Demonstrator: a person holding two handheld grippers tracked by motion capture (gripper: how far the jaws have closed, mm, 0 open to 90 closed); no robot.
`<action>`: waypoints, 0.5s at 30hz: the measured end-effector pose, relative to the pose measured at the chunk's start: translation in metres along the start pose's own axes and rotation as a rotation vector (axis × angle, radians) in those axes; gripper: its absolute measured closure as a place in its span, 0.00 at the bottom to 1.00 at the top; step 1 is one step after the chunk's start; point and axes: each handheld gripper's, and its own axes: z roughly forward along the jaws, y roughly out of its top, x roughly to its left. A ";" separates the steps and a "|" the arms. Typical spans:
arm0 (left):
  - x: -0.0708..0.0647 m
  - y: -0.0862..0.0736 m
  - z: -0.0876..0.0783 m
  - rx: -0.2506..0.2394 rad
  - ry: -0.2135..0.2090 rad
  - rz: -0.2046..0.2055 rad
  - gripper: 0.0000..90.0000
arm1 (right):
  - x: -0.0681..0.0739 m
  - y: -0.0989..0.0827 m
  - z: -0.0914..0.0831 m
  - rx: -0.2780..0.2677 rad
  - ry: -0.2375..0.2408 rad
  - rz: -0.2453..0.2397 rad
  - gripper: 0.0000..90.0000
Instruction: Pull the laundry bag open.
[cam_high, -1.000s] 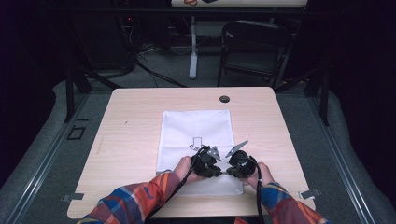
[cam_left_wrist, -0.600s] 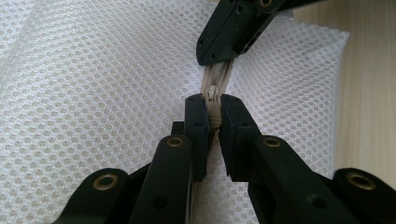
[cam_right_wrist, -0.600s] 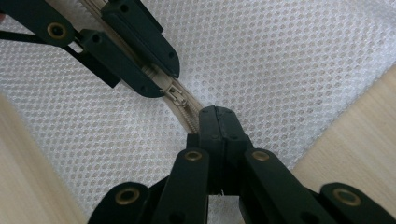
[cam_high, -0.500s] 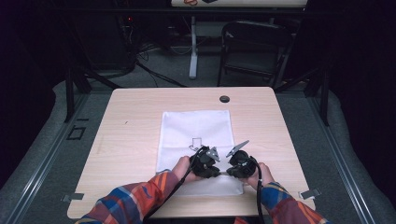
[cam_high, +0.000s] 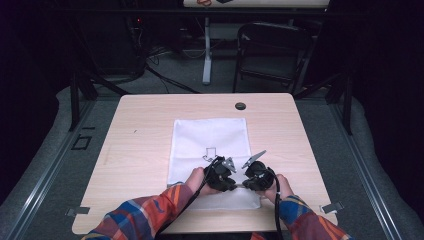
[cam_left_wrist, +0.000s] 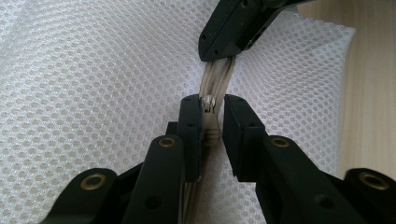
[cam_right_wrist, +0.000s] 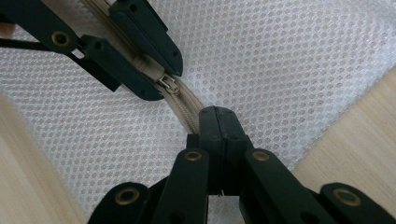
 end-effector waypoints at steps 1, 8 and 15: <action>-0.001 0.001 -0.001 0.012 0.014 0.002 0.88 | 0.000 0.000 0.000 0.001 0.000 -0.001 1.00; -0.003 0.000 -0.002 0.000 0.027 -0.004 0.91 | -0.001 0.000 0.000 0.002 0.002 0.000 1.00; -0.004 -0.001 -0.005 0.004 0.035 0.001 0.91 | -0.001 0.000 0.000 -0.005 0.006 0.013 1.00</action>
